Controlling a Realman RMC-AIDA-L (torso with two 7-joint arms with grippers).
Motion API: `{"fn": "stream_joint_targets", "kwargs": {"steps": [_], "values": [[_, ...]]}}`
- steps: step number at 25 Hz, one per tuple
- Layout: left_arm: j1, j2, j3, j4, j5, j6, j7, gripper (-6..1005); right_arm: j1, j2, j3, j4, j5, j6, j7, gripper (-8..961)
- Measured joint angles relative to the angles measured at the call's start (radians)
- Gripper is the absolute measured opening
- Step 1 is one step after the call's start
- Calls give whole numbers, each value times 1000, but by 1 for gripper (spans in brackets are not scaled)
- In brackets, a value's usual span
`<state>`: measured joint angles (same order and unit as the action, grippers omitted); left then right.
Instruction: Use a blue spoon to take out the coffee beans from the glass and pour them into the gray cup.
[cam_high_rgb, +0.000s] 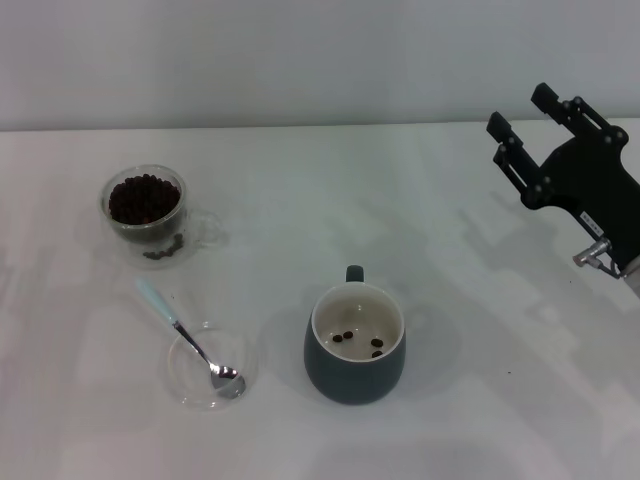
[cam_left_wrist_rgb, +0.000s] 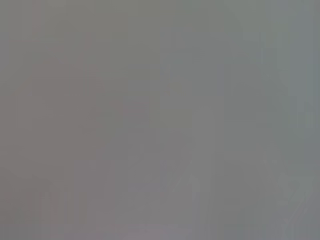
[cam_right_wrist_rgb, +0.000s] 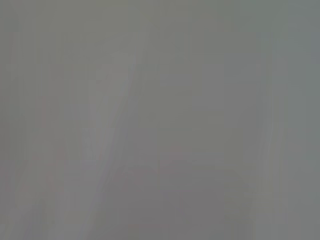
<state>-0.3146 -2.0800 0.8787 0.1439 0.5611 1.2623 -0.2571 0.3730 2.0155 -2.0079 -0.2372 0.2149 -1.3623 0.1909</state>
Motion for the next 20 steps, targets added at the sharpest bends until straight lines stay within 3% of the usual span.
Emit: {"fn": "stream_joint_targets", "kwargs": {"steps": [20], "values": [[-98,-5,-5,-96,-81,6,72,749,2,-2,37,4,42,39,-17,574]]}}
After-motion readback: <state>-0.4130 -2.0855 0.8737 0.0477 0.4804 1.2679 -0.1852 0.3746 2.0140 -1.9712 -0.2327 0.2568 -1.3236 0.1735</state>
